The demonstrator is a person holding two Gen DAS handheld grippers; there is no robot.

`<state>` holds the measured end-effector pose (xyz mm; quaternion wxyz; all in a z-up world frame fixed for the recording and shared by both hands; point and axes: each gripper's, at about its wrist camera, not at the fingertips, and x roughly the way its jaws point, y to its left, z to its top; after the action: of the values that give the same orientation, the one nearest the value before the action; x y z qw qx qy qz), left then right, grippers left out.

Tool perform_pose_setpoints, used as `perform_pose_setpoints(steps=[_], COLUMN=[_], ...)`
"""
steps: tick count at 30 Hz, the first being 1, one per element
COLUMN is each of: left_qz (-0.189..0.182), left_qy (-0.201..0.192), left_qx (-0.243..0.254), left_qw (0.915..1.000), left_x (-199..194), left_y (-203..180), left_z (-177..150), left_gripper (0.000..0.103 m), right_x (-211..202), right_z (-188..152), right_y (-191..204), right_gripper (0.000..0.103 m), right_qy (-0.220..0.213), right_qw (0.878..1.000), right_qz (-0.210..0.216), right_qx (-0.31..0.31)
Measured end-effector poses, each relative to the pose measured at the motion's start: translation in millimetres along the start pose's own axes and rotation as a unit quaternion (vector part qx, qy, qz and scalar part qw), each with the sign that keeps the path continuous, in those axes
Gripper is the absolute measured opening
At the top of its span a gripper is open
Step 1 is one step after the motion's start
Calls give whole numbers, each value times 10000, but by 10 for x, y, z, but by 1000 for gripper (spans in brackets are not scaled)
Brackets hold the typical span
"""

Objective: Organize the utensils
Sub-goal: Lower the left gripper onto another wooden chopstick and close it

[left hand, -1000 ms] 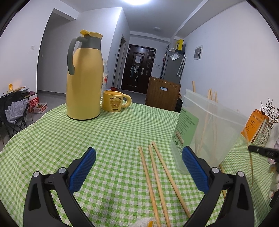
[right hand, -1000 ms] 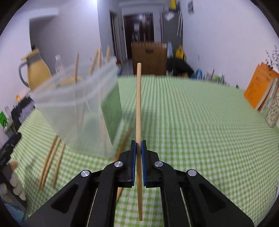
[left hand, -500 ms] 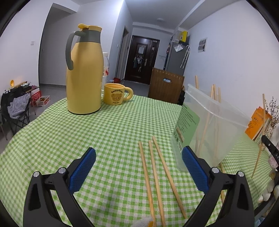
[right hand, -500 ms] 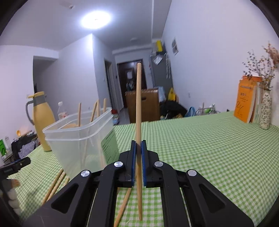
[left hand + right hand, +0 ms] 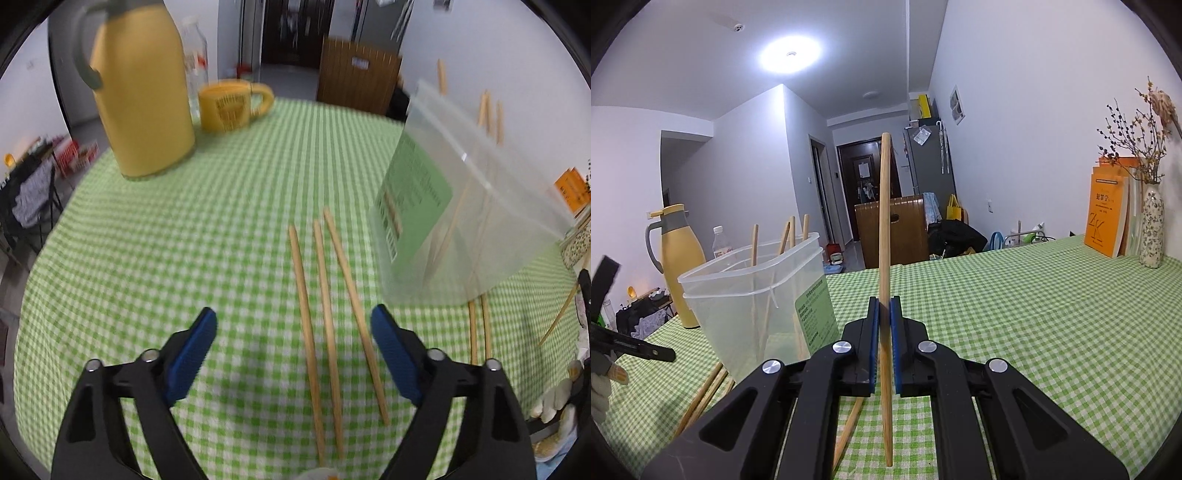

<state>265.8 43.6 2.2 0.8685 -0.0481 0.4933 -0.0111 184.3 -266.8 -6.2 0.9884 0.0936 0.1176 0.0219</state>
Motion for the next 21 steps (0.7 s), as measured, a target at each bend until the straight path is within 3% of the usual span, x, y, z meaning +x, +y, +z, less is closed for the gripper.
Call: perform_pose_setpoints(steps=[4,11,16,21], left_qz=[58,152,199,209], left_qy=[513,1049,1266,1413], left_qx=[65,-41,-34,-31], left_qw=[9986,9944,9917,9897], left_x=[202,500,645,764], left_y=[-51,-69,-84,-135], left_z=[2,-14,-29,-58], left_gripper=[53,41,29,24], right_x=[-7,-18,-20,-22], right_z=[-6,-6,-15,-26], right_y=[24,34,61,74], right_gripper=[6,6,6,6], right_qy=[15,25,37,50], right_qw=[10000,9999,9998,9997], right_qz=[52,116,161,179], right_qx=[-52,-84,-136,-159])
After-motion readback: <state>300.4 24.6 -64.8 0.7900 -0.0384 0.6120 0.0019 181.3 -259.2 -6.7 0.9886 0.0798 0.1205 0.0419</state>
